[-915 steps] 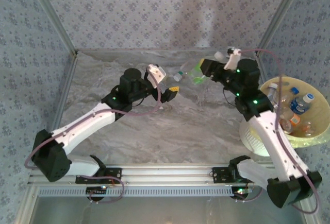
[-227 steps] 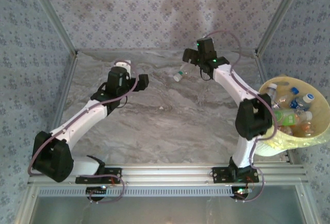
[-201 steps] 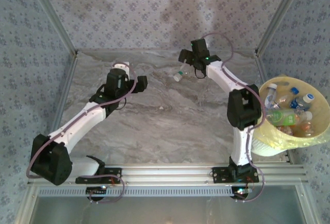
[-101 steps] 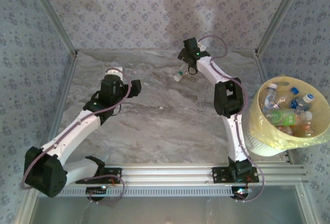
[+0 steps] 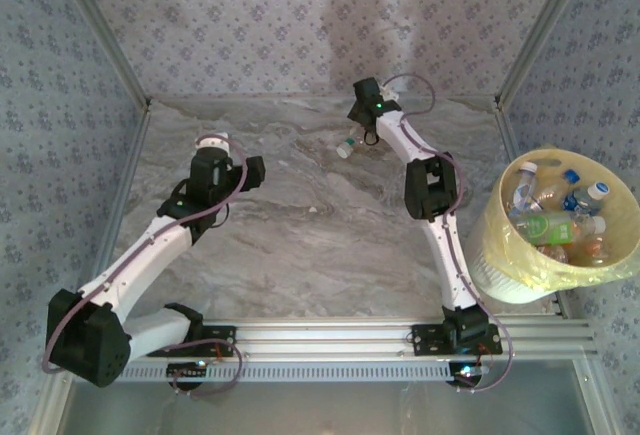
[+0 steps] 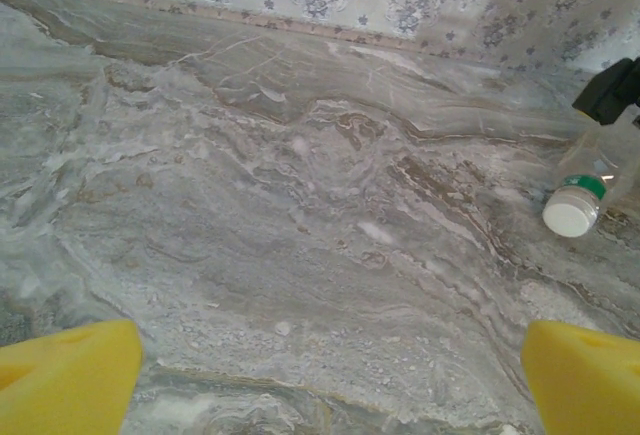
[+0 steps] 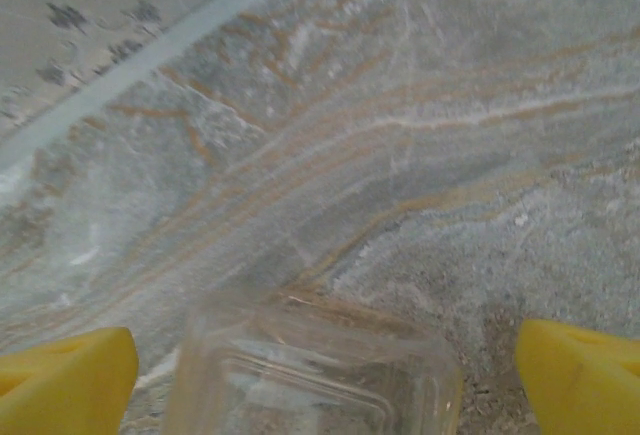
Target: Put the plastic bottles in the bin
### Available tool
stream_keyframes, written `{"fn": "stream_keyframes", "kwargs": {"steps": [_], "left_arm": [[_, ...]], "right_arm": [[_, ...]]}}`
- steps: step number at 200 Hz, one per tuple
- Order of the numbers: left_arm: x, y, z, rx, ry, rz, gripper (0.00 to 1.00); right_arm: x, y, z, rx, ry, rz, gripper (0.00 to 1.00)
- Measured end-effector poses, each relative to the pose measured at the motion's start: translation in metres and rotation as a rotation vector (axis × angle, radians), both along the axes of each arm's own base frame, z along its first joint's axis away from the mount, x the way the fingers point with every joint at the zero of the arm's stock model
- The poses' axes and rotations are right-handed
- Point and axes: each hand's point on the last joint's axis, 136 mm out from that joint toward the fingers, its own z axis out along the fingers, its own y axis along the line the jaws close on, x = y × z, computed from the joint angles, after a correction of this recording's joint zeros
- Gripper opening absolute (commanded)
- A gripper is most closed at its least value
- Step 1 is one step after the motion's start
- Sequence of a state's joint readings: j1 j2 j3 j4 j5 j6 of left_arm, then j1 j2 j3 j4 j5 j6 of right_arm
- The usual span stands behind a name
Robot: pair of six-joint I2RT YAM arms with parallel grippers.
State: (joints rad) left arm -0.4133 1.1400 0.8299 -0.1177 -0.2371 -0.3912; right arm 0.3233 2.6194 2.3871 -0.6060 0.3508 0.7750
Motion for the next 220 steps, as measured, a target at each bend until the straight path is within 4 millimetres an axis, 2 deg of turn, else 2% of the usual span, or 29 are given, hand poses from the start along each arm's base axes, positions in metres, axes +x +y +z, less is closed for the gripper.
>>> {"fn": "stream_keyframes", "kwargs": {"steps": [19,48,109,164,190,220], "left_arm": [[0.000,0.003,-0.002,-0.002,0.005,0.010,0.98],[0.001,0.003,-0.002,-0.005,0.006,0.012,0.98],[0.000,0.004,-0.002,-0.016,0.009,0.019,0.98],[0.000,0.006,-0.004,-0.014,0.015,0.024,0.98],[0.000,0.006,-0.005,-0.013,0.020,0.025,0.98],[0.000,0.006,-0.005,-0.024,0.022,0.028,0.98]], "right_arm": [[-0.003,0.000,-0.009,0.007,0.025,-0.002,0.94],[-0.005,0.003,-0.010,0.022,0.032,0.000,0.90],[-0.006,0.003,-0.017,0.017,0.025,-0.003,0.73],[-0.015,0.004,-0.009,0.010,-0.019,0.030,0.60],[-0.027,0.005,0.008,-0.013,-0.060,0.075,0.57],[-0.039,0.008,0.056,-0.048,-0.175,0.137,0.55]]}}
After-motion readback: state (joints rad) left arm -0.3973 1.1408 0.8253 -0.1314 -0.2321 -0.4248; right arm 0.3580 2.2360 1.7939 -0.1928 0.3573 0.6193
